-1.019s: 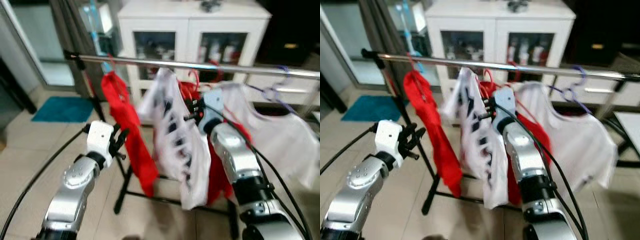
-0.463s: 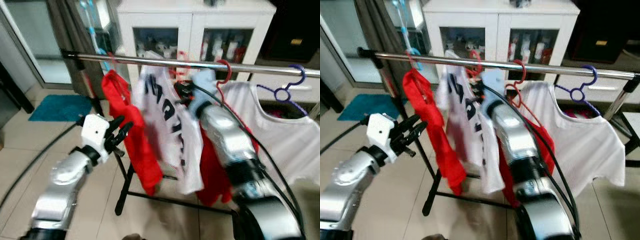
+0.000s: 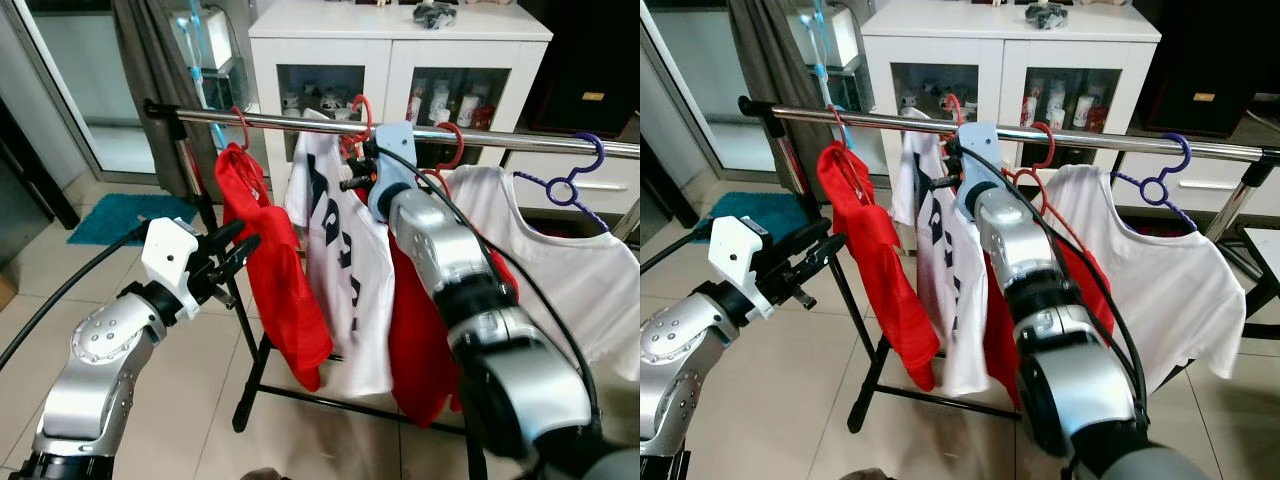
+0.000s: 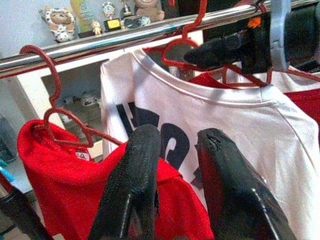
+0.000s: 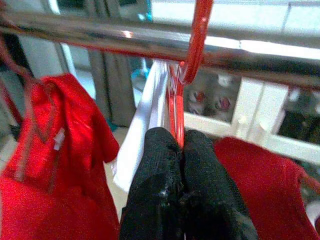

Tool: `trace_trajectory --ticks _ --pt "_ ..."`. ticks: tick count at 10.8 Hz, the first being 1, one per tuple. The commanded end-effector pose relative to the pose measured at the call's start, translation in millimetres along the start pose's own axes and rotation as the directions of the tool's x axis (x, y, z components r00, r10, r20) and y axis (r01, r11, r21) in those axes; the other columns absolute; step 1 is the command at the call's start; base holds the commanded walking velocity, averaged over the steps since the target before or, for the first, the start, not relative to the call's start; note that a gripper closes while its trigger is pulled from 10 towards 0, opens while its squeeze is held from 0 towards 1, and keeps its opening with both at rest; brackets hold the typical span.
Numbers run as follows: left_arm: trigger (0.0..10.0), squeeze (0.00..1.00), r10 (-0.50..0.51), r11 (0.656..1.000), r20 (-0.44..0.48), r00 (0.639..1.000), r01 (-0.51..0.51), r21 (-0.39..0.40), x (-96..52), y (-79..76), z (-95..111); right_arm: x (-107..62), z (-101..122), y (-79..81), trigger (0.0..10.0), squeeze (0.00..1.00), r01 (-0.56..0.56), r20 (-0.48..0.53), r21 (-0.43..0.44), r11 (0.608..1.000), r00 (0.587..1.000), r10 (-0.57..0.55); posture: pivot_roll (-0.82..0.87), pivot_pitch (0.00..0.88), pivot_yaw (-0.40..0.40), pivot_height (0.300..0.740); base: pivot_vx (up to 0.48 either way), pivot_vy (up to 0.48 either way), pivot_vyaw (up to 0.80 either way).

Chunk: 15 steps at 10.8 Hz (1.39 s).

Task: Hang hanger

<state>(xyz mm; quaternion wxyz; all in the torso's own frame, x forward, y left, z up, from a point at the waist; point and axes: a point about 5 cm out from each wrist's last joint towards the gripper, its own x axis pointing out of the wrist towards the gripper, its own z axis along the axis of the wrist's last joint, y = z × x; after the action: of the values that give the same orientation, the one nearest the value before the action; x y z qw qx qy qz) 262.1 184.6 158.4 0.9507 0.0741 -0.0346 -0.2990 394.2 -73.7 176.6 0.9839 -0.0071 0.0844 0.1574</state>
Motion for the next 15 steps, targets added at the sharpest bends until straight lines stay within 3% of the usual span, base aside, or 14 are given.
trace_trajectory --ticks 1,5,7,8,11,13,14,15 --pt "10.0 0.00 -0.027 1.000 0.020 0.999 0.026 0.016 0.7 -0.3 8.4 2.3 8.2 -2.5 10.0 0.00 0.021 0.021 0.019 1.000 1.000 -0.021 0.11 0.000 0.061 0.740 0.000 0.000 0.00" --pt "10.0 0.00 -0.086 0.996 0.052 0.995 0.087 -0.008 3.2 -7.5 14.6 5.1 -25.4 3.7 10.0 0.00 -0.018 -0.122 -0.022 1.000 0.992 0.015 0.11 0.000 0.059 0.740 0.000 0.000 0.00" --pt "10.0 0.00 -0.083 0.996 0.049 0.995 0.084 -0.010 3.1 -7.8 14.2 5.0 -28.2 4.5 10.0 0.00 -0.031 -0.108 -0.025 0.999 0.994 0.028 0.11 0.000 0.059 0.740 0.000 0.000 0.00" --pt "10.0 0.00 -0.082 0.997 0.049 0.995 0.082 -0.010 3.3 -7.4 14.4 5.0 -20.5 3.6 10.0 1.00 -0.053 -0.039 -0.050 0.997 0.998 0.051 0.11 0.000 0.060 0.740 0.000 0.000 0.00" --pt "10.0 0.00 -0.043 0.998 0.051 0.998 0.045 -0.035 3.9 -5.7 11.8 -3.6 -8.9 -0.2 10.0 1.00 -0.159 0.096 -0.066 0.985 0.982 0.165 0.10 0.000 0.060 0.740 0.000 0.000 0.00" --pt "10.0 0.00 0.025 0.995 0.042 0.999 -0.021 -0.094 6.8 -9.4 2.9 -22.2 0.2 -9.9 10.0 1.00 -0.103 0.261 -0.113 0.988 0.957 0.129 0.10 0.000 0.062 0.740 0.000 0.000 0.00" --pt "10.0 0.00 0.045 0.994 0.044 0.998 -0.040 -0.099 8.2 -11.1 0.7 -30.6 1.2 -8.5 10.0 0.89 -0.151 0.288 -0.089 0.985 0.942 0.170 0.09 0.000 0.063 0.740 0.000 0.000 0.00" --pt "10.0 0.00 0.097 0.990 0.036 0.995 -0.092 -0.108 8.2 -12.2 -6.2 -48.4 -0.1 -6.0 10.0 0.00 -0.189 0.361 -0.024 0.982 0.914 0.185 0.09 0.000 0.062 0.740 0.000 0.000 0.00"
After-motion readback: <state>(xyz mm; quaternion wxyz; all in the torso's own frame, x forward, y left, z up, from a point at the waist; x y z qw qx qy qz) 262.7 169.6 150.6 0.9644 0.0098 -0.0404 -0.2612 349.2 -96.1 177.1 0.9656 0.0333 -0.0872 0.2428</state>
